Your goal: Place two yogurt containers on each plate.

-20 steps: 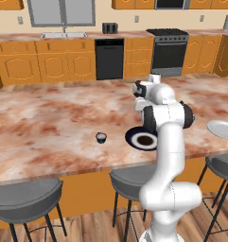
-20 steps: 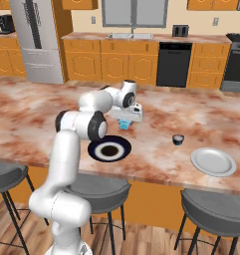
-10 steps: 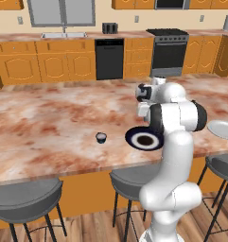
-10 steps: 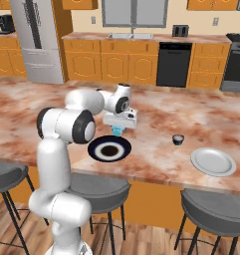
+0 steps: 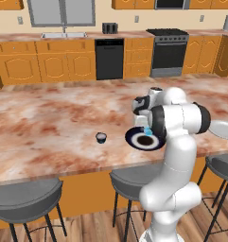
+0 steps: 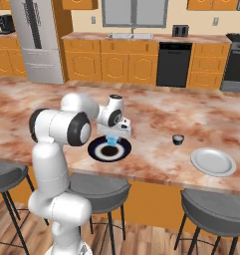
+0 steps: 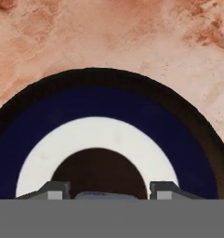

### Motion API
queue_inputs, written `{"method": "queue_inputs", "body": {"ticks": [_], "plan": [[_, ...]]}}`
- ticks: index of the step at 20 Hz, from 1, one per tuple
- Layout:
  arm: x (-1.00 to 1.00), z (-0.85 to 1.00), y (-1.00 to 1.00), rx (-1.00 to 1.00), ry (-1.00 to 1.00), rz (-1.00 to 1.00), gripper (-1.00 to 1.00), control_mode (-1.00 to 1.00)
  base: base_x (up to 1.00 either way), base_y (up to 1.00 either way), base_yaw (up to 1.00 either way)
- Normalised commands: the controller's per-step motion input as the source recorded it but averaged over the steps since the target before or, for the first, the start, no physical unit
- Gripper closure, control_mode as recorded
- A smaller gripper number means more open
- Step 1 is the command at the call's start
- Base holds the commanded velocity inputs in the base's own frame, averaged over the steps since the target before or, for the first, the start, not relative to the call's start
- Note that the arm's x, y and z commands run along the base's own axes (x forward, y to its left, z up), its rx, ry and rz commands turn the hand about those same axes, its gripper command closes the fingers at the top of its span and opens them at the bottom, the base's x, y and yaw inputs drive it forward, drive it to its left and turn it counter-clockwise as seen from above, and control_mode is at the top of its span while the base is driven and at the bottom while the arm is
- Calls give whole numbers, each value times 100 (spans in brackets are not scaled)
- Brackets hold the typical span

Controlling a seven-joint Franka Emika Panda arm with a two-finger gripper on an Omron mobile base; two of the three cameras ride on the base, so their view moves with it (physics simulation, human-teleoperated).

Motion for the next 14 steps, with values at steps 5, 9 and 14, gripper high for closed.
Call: {"method": "queue_inputs", "body": {"ticks": [5,9,14], "plan": [[35,-27,0,0,0,1,100,-100,0,0,0],[8,-26,0,0,0,0,100,-100,0,0,0],[6,-29,0,0,0,0,100,-100,0,0,0]]}}
